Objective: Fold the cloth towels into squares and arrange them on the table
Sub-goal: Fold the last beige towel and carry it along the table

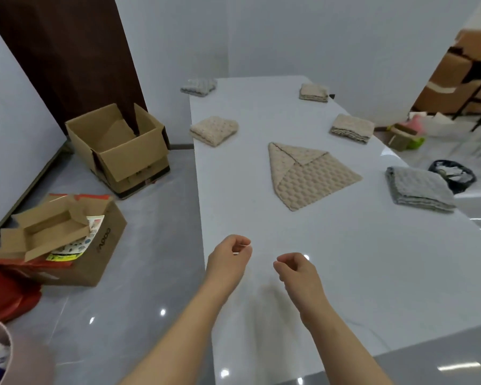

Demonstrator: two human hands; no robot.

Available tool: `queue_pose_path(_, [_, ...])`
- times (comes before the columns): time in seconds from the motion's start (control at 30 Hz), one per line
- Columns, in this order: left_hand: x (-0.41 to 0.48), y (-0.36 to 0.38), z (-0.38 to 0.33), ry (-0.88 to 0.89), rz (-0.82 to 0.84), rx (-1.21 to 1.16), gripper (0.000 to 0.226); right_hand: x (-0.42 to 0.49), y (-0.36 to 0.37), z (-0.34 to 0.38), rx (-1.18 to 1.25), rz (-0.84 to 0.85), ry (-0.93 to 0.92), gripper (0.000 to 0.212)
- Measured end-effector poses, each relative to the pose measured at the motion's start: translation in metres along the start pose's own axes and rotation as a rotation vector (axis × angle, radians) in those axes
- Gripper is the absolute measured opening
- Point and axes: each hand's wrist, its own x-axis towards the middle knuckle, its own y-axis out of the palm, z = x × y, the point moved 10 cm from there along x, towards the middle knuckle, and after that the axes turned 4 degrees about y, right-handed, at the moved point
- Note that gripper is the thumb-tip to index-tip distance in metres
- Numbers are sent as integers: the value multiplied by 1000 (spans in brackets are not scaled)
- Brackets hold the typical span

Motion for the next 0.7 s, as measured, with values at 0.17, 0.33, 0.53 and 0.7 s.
queue_pose_path(0.17, [6, 36, -18, -18, -35, 51, 12, 29, -37, 0, -73, 44, 0, 10])
queue_pose_path(0.33, [31, 49, -30, -15, -61, 109, 12, 62, -54, 7, -104, 65, 1, 11])
queue_pose_path(0.53, [86, 78, -51, 49, -3, 267, 18, 109, -80, 19, -107, 19, -7, 8])
queue_pose_path(0.7, [131, 122, -63, 138, 68, 488, 25, 151, -100, 12, -130, 4, 28, 11])
